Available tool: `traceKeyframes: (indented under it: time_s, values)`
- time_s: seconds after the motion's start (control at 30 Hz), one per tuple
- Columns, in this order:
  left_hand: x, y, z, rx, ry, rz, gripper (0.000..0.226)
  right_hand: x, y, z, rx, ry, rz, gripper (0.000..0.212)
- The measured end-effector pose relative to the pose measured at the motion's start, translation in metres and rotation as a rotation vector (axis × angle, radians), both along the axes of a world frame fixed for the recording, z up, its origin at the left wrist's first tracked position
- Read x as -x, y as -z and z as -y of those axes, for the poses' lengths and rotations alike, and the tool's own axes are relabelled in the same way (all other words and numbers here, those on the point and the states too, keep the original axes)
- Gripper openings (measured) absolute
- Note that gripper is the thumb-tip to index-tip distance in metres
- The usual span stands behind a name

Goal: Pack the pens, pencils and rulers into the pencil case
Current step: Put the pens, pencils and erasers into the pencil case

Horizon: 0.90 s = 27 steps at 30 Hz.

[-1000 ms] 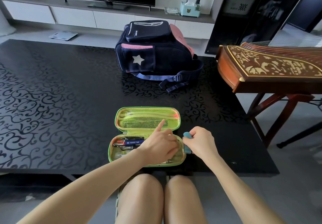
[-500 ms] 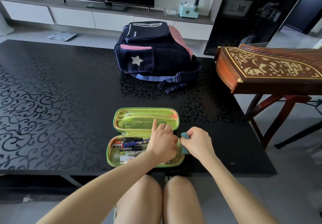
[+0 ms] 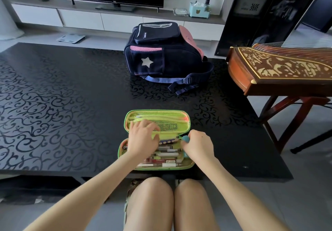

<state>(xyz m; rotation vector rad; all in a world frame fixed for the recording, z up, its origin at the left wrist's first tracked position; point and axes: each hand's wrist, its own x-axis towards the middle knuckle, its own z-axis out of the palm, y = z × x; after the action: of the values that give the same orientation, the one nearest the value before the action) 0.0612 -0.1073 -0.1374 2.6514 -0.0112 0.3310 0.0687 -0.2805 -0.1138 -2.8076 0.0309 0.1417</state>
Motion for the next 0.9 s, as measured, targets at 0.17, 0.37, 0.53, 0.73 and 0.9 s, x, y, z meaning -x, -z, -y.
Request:
traceKeyframes:
  time_s: [0.17,0.37,0.53,0.73,0.9]
  values:
    - [-0.008,0.002,-0.034,0.007,-0.133,0.001,0.019,0.009,-0.001,0.013,0.025,0.069,0.020,0.024]
    - [-0.018,0.003,-0.051,0.084,-0.190,-0.058,0.036,0.018,0.005,0.008,-0.033,0.028,-0.073,0.031]
    - [-0.030,0.002,-0.057,0.123,-0.191,-0.146,0.043,0.022,0.003,0.009,-0.102,-0.025,-0.083,0.028]
    - [-0.039,-0.001,-0.058,0.174,-0.173,-0.194,0.043,0.015,-0.005,0.013,-0.088,-0.096,-0.279,0.021]
    - [-0.042,-0.002,-0.058,0.186,-0.169,-0.195,0.041,0.008,-0.012,0.016,-0.101,-0.074,-0.242,0.031]
